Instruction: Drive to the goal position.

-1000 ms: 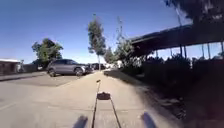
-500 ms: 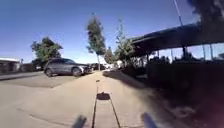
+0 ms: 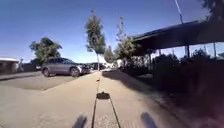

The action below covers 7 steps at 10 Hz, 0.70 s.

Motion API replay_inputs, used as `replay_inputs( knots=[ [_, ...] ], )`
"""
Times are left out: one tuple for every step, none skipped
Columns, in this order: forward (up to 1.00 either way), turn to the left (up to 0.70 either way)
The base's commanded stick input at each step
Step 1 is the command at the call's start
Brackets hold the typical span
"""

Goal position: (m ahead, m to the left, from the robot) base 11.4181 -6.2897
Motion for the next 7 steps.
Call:
replay_inputs(
  knots=[
    [0.98,0.00],
    [0.98,0.00],
    [0.98,0.00],
    [0.98,0.00],
    [0.98,0.00],
    [0.98,0.00],
    [0.98,0.00]
  ],
)
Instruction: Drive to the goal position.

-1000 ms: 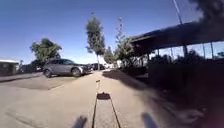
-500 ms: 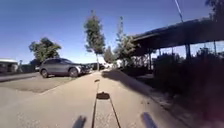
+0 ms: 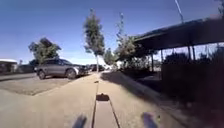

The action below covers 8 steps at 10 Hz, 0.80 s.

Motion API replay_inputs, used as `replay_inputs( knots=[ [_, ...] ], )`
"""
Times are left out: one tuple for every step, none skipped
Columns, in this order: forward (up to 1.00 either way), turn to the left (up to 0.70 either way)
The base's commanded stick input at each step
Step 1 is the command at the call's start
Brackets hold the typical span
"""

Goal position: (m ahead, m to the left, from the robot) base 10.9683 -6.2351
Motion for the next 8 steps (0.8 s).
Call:
replay_inputs(
  knots=[
    [0.98,0.00],
    [0.98,0.00],
    [0.98,0.00],
    [0.98,0.00],
    [0.98,-0.09],
    [0.98,-0.17],
    [0.98,0.00],
    [0.98,0.00]
  ],
)
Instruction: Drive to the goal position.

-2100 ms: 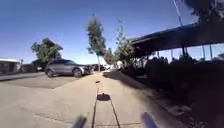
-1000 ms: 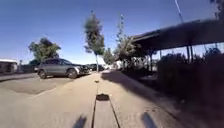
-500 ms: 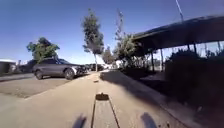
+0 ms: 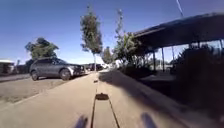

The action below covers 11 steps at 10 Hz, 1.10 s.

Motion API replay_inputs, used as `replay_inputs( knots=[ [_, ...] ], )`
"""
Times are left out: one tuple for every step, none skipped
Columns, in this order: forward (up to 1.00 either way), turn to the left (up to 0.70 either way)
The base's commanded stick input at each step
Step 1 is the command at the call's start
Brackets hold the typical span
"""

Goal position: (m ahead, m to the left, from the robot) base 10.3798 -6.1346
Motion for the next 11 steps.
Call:
replay_inputs(
  knots=[
    [0.98,0.00],
    [0.98,0.00],
    [0.98,0.00],
    [0.98,0.00],
    [0.98,0.00],
    [0.98,0.00],
    [0.98,0.00],
    [0.98,0.00],
    [0.98,0.00],
    [0.98,0.00],
    [0.98,0.00]
  ],
)
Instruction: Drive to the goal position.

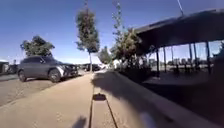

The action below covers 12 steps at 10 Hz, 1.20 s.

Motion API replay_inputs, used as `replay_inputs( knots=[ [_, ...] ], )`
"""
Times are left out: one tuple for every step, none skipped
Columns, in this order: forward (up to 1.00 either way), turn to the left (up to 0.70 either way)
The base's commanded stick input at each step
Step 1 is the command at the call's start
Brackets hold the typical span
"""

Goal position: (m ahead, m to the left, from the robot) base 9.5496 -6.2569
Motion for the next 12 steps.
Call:
replay_inputs(
  knots=[
    [0.98,0.00],
    [0.98,0.00],
    [0.98,0.00],
    [0.98,0.00],
    [0.98,0.00],
    [0.98,0.00],
    [0.98,0.00],
    [0.98,0.00],
    [0.98,0.00],
    [0.98,0.00],
    [0.98,0.00],
    [0.98,0.00]
  ],
)
